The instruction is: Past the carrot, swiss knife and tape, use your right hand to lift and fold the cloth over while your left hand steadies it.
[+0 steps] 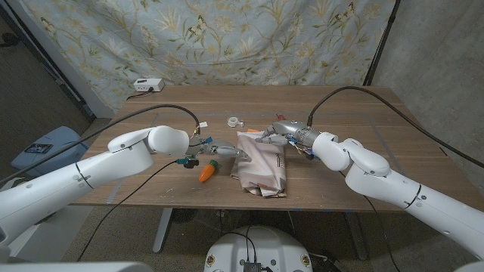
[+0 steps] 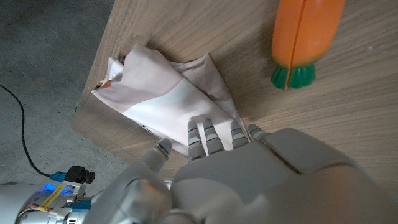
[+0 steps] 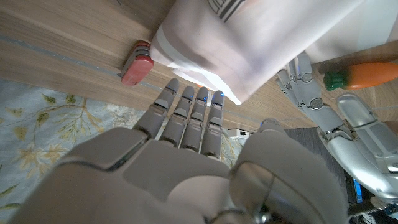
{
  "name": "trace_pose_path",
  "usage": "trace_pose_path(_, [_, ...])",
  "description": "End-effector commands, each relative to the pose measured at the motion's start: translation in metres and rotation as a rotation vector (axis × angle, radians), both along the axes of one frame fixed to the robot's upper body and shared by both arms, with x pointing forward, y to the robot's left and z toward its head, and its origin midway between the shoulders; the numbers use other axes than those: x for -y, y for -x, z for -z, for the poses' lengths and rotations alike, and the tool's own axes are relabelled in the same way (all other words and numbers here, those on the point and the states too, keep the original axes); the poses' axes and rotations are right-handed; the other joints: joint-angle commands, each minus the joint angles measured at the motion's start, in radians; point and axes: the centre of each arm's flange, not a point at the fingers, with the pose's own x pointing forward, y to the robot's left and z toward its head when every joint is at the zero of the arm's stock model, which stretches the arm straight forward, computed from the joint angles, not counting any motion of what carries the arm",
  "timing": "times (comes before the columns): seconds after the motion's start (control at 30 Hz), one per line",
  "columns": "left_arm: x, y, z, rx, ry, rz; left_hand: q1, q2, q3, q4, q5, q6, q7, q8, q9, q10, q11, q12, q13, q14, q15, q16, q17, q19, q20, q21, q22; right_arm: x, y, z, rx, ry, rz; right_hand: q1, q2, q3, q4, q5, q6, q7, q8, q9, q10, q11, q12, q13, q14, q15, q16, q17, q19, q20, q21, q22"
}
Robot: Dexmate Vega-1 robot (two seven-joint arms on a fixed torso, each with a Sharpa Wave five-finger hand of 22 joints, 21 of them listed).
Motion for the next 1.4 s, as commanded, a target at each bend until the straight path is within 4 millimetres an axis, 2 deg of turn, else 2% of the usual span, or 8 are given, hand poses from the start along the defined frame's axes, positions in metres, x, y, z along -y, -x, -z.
trace_pose_path(0.03, [-0.003,-0.002,-0.002,0.005,-0.002,0.003,-0.004,-0.006,0.009,-0.001,-0.001,0.0,0.0,-0.003,0.004,0.003,0.007,0.004,0.001,0.006,0.0,-0.003,0.002,-0.071,0.008,-0.004,0.001,0.009,0.023,0.012,-0.011,-0.003,0.011,0.006,0.002,0.004,-0.006,0.007,0.003,-0.007,0.007,0.002,0.007,-0.005,-0.003,0.005,0.009,-0.004,0.005,-0.001,-0.001,-0.001,0.001,0.0])
trace_pose_path(0.5, [-0.006,-0.004,-0.005,0.009,-0.011,0.004,-0.005,-0.006,0.009,0.0,-0.001,0.0,0.003,-0.003,0.004,0.004,0.006,0.005,0.001,0.006,0.001,-0.003,0.002,-0.071,0.008,-0.004,0.001,0.01,0.041,0.031,-0.023,0.017,0.031,0.015,0.004,0.01,-0.015,0.009,0.017,-0.012,0.012,0.002,0.016,-0.015,-0.005,0.005,0.015,-0.007,0.007,-0.009,0.003,-0.001,0.002,0.0])
trace_pose_path(0.97, [-0.009,-0.002,-0.008,0.017,-0.026,0.009,-0.006,-0.006,0.01,0.001,-0.002,0.0,0.001,-0.003,0.004,0.003,0.006,0.004,0.001,0.006,0.002,-0.003,0.002,-0.071,0.008,-0.005,0.001,0.01,0.042,0.052,-0.051,0.034,0.056,0.018,0.005,0.013,-0.02,0.009,0.019,-0.012,0.012,0.002,0.017,-0.017,-0.008,0.005,0.019,-0.006,0.008,-0.014,0.005,-0.002,0.003,0.0])
trace_pose_path(1.07, [-0.009,-0.001,-0.007,0.017,-0.029,0.01,-0.006,-0.006,0.01,0.001,-0.002,-0.001,0.002,-0.004,0.004,0.004,0.006,0.005,0.001,0.006,0.002,-0.003,0.002,-0.071,0.008,-0.005,0.001,0.011,0.041,0.057,-0.072,0.048,0.062,0.01,0.008,0.012,-0.016,0.009,0.016,-0.01,0.01,0.002,0.007,-0.009,-0.014,0.005,0.016,-0.002,0.007,-0.015,0.004,-0.001,0.002,0.0])
trace_pose_path(1.13, [-0.008,0.0,-0.007,0.017,-0.03,0.012,-0.007,-0.006,0.01,0.001,-0.002,-0.001,0.002,-0.004,0.004,0.003,0.007,0.004,0.001,0.006,0.002,-0.002,0.002,-0.071,0.008,-0.005,0.001,0.011,0.04,0.061,-0.078,0.057,0.062,-0.006,0.015,0.01,-0.007,0.008,0.006,0.003,0.005,0.002,-0.005,-0.005,-0.02,0.005,0.01,0.003,0.007,-0.015,-0.002,-0.001,0.0,0.0])
trace_pose_path(1.4, [-0.006,0.007,-0.007,0.03,-0.031,0.013,-0.007,-0.006,0.011,0.001,-0.002,0.0,0.003,-0.003,0.004,0.004,0.005,0.005,0.001,0.007,0.001,-0.002,0.002,-0.071,0.007,-0.005,0.001,0.011,0.035,0.074,-0.091,0.05,0.061,-0.025,0.026,0.009,0.004,0.008,-0.002,0.006,0.003,0.002,-0.012,-0.001,-0.023,0.005,0.004,0.004,0.008,-0.014,-0.009,-0.001,-0.002,0.0])
